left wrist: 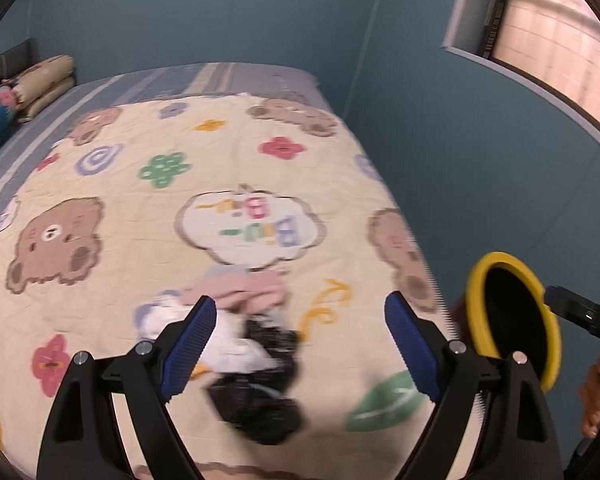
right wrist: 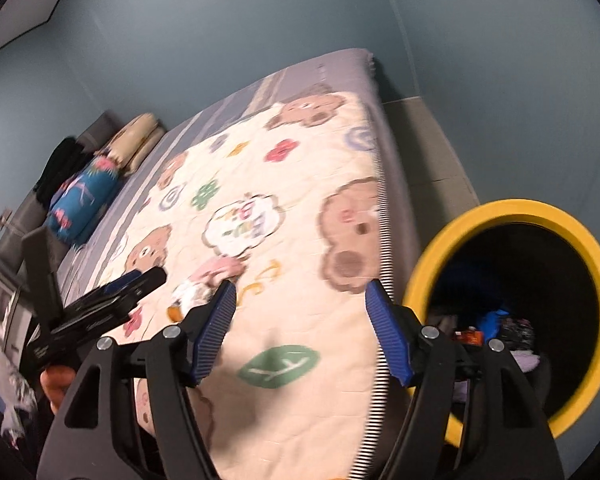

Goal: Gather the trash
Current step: 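Move both tools back over the remaining trash on the bed, then grasp the white tissue with the left tool while the right tool grasps another black bag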

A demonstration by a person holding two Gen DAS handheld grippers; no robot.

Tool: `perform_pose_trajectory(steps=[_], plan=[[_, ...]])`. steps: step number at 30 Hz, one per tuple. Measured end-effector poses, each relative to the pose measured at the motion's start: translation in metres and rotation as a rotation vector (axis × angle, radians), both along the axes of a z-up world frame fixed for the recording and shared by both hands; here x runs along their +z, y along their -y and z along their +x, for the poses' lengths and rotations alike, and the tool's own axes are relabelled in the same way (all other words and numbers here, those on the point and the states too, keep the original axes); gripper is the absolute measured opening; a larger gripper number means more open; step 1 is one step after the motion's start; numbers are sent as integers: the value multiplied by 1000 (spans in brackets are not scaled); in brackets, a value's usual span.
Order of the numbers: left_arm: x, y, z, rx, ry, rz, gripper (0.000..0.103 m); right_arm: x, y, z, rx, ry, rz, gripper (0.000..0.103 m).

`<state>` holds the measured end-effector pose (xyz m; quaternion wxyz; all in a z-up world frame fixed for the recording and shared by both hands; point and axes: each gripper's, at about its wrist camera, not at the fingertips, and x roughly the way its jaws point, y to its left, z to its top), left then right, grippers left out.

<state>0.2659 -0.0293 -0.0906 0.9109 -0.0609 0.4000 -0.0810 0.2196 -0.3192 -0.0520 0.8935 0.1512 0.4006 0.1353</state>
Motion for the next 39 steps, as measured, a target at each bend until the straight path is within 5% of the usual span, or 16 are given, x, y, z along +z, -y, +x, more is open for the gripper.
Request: perform_pose_trajectory(steps=[15, 32, 39], plan=[[-55, -107, 29, 155, -128, 23, 83, -42, -125, 13, 223, -80, -84, 65], [-114, -132, 54, 205, -279, -117, 82, -100, -205, 20, 345, -140, -213, 65], [-120, -117, 58, 157, -289, -129, 70, -117, -224, 24, 376, -151, -259, 65]])
